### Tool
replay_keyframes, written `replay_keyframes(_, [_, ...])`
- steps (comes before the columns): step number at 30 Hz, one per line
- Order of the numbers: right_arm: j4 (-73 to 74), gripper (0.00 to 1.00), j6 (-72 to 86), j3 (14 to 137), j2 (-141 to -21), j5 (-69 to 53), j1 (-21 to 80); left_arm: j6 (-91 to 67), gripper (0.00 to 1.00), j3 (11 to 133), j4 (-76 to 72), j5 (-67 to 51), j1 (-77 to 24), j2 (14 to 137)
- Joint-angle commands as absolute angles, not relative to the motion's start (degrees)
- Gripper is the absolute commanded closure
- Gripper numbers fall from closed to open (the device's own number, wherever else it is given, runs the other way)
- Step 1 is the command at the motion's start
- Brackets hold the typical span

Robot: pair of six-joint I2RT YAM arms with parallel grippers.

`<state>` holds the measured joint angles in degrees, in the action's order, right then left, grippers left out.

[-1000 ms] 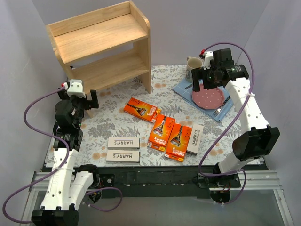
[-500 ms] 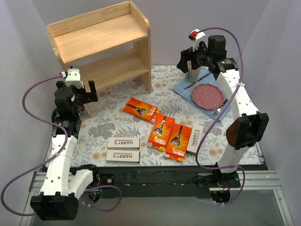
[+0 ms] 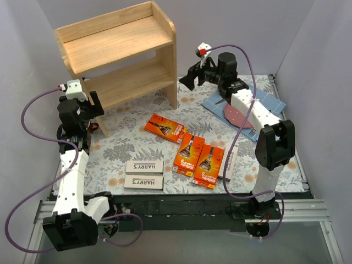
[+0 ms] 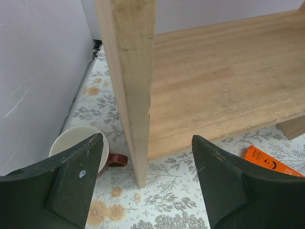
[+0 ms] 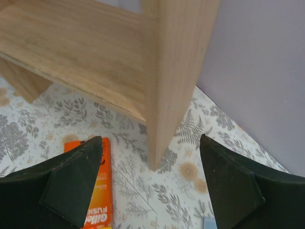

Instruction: Place and organize the shaving razors onto the shelf

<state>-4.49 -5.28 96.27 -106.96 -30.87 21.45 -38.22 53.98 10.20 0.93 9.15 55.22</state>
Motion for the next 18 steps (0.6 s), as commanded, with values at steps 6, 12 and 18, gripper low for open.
replay_keyframes(6, [-27.0,0.16,-0.4,96.1,-110.3,-22.7,28.2,-33.8,0.37,56.0,4.5,-4.8,9.3,60.5])
replay_keyframes(12, [-27.5,0.32,0.2,103.8,-116.6,-16.2,31.3,-30.2,0.44,54.8,3.1,-5.3,9.4,60.8])
replay_keyframes(18, [-26.2,0.37,-2.1,107.9,-119.7,-9.9,31.8,-29.2,0.50,53.9,0.5,-6.0,9.2,62.0])
